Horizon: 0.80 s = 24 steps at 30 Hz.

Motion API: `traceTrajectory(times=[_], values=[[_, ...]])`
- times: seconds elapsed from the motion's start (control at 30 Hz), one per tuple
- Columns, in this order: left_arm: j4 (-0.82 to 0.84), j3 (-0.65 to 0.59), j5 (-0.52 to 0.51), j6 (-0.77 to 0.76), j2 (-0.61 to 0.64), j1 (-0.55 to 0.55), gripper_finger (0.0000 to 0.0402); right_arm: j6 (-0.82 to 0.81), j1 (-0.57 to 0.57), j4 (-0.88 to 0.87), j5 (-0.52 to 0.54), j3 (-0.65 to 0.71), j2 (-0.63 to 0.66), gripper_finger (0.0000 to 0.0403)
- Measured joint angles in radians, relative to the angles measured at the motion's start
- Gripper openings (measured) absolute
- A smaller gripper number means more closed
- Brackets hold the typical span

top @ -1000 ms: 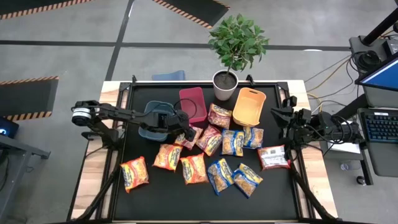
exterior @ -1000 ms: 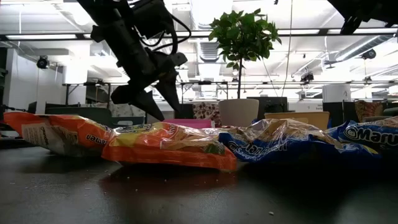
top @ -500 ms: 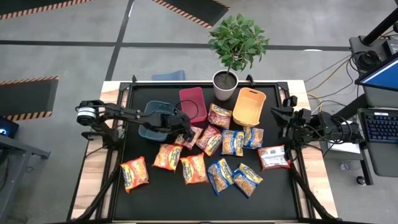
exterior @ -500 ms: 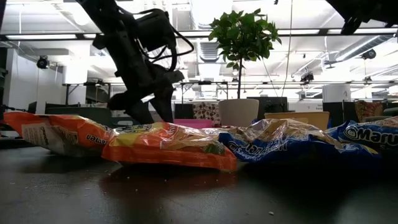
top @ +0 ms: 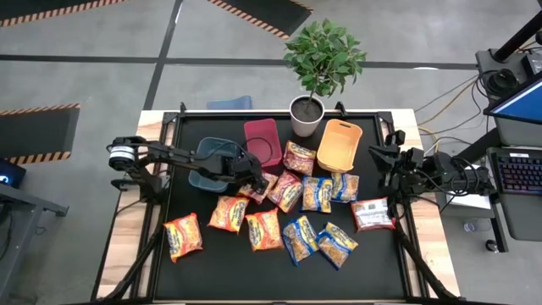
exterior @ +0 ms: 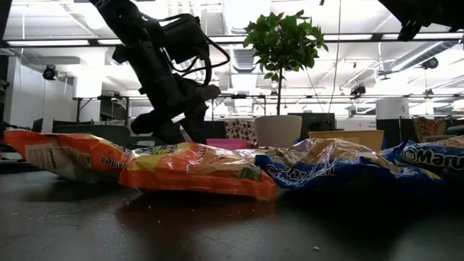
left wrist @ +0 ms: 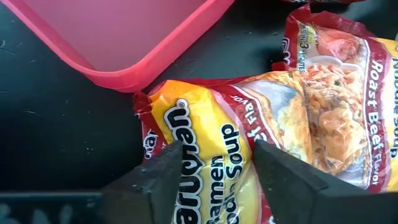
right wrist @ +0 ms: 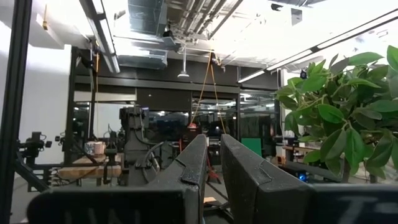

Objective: Sort Maruchan noodles
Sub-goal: Put the left red noodle pack into the blue bin

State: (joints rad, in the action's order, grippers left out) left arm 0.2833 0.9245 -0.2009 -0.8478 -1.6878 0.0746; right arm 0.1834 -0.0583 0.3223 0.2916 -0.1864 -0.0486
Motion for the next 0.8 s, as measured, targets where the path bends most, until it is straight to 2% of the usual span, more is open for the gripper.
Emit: traceTrajectory(times=[0.4,0.5,0.6,0.8], values=[[-0.014,-0.002,0.002,0.027,0.012,-0.021,0.0010,0.004,0.000,0.001,-0.001,0.000,0.000,0.0038],[-0.010,-0.005,0.005,0.047,0.027,-0.029,0.0006,0.004,0.000,0.001,-0.001,0.000,0.000,0.0038],[-0.012,-0.007,0.008,0.133,0.052,-0.050,0.0001,0.004,0.000,0.001,-0.001,0.000,0.000,0.0038],[-0.027,0.043,-0.003,0.508,0.120,-0.139,0.0000,0.013,0.000,0.002,-0.001,0.000,0.000,0.0038]])
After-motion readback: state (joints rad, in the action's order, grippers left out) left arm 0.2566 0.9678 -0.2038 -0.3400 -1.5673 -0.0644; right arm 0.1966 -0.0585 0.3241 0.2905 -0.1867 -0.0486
